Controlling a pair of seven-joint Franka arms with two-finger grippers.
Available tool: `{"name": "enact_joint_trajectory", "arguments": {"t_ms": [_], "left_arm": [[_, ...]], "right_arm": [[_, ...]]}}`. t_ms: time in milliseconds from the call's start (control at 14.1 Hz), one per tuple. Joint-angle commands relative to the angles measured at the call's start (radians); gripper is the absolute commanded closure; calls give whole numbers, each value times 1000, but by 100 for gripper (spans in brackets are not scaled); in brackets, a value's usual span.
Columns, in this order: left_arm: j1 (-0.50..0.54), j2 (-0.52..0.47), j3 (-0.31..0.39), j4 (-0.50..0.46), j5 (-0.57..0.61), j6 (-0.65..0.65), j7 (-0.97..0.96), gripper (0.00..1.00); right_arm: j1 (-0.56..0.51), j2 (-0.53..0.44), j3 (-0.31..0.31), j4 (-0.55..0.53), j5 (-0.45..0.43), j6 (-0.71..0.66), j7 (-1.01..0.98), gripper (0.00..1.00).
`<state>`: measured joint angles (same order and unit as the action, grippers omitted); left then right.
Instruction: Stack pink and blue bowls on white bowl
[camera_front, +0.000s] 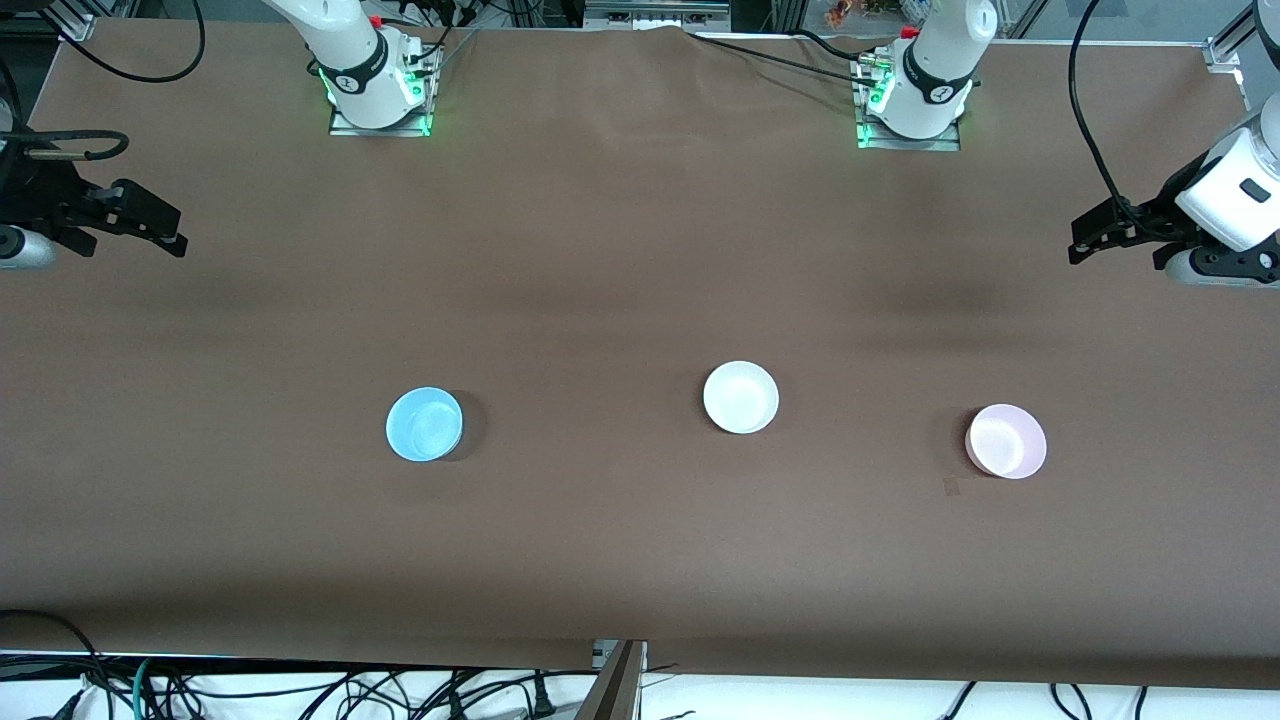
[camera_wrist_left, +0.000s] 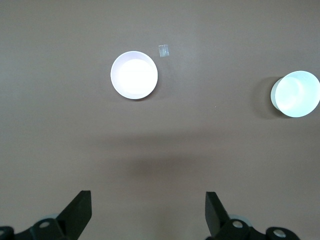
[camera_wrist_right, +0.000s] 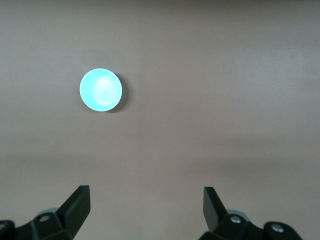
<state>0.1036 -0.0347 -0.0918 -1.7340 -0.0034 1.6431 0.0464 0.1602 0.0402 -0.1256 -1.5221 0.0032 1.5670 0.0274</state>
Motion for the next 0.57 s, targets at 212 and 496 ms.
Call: {"name": "enact_joint_trajectory", "arguments": {"t_ms": [212,496], "left_arm": [[2,24,6,39,-6,-45,-10,0],[7,68,12,88,-7,-45,7,0]], "right_arm": [[1,1,1,13,0,-16,-1,0],[1,1,1,13,0,-16,-1,0]]}}
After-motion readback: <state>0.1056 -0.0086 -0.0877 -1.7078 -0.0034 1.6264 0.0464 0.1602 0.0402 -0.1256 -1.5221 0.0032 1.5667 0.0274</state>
